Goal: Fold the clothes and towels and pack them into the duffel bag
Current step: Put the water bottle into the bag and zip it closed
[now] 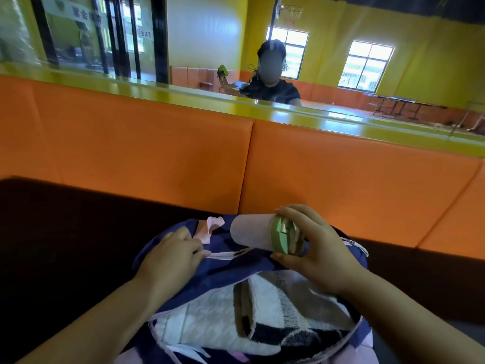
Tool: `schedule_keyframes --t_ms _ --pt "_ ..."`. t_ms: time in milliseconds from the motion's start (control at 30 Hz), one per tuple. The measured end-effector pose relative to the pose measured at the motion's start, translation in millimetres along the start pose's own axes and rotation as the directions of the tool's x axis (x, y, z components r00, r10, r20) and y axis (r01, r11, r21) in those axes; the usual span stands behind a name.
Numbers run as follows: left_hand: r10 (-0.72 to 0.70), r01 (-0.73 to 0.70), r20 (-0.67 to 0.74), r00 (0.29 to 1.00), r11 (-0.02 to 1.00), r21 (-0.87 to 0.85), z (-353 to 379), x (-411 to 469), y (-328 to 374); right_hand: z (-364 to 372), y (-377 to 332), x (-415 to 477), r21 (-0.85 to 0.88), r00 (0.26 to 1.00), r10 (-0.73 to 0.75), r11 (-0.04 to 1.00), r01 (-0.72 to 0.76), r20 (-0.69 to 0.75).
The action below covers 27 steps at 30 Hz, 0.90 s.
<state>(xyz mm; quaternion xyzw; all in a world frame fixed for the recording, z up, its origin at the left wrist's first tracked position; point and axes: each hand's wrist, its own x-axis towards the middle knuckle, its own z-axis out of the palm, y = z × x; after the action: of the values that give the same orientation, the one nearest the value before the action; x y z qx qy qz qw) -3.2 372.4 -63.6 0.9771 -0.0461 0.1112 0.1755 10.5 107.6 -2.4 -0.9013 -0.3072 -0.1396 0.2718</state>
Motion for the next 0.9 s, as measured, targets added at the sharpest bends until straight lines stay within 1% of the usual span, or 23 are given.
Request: schedule_keyframes --t_ms 67,133,233,333,400,467,533,633,667,733,833,900 --pt "-0.011 0.009 0.048 0.999 0.999 0.045 -4.1 7.2 -0.8 0.1 0.6 2.0 0.010 1.000 -0.012 1.000 0.012 0.010" --pt "-0.027 0.023 0.082 0.996 0.998 0.053 -6.3 14.2 -1.2 0.5 1.5 3.0 0.028 1.000 -0.024 0.999 0.024 0.009" --pt "-0.054 0.046 0.187 0.981 0.998 0.047 -9.3 26.0 -4.1 1.5 1.9 3.0 0.114 1.000 -0.006 0.994 0.006 -0.004" --pt "-0.003 -0.005 0.290 0.957 1.000 0.027 -13.8 36.1 -8.0 3.1 4.0 3.0 0.175 1.000 0.008 0.985 -0.009 0.006" --pt "0.043 -0.055 0.315 0.948 0.998 0.029 -16.4 38.6 -10.5 3.4 6.1 3.4 0.191 1.000 0.012 0.981 -0.013 0.008" --pt "0.086 -0.118 0.337 0.938 0.990 0.073 -16.7 39.6 -13.2 3.2 7.9 3.8 0.211 1.000 0.021 0.977 -0.020 -0.002" --pt "0.142 -0.184 0.331 0.933 0.978 0.101 -17.1 40.1 -15.1 3.3 8.9 4.1 0.221 1.000 0.022 0.975 -0.018 -0.016" --pt "0.221 -0.232 0.286 0.932 0.973 0.002 -26.2 39.3 -16.4 1.8 8.4 4.6 0.226 0.999 0.027 0.974 -0.017 -0.044" --pt "0.228 -0.234 0.276 0.934 0.972 -0.011 -29.0 39.7 -17.7 0.0 8.0 5.1 0.230 0.998 0.030 0.973 -0.017 -0.054" --pt "0.230 -0.253 0.265 0.936 0.966 0.055 -32.2 41.8 -19.7 -4.8 6.5 6.8 0.247 0.997 0.031 0.969 -0.014 -0.064" --pt "0.211 -0.247 0.199 0.957 0.952 0.182 -30.0 49.1 -23.3 -10.5 3.3 12.7 0.266 0.999 0.040 0.964 -0.031 -0.029" --pt "0.154 -0.204 0.210 0.965 0.948 0.245 -29.9 51.9 -25.9 -9.2 -0.5 18.2 0.201 1.000 0.002 0.980 -0.001 -0.004"
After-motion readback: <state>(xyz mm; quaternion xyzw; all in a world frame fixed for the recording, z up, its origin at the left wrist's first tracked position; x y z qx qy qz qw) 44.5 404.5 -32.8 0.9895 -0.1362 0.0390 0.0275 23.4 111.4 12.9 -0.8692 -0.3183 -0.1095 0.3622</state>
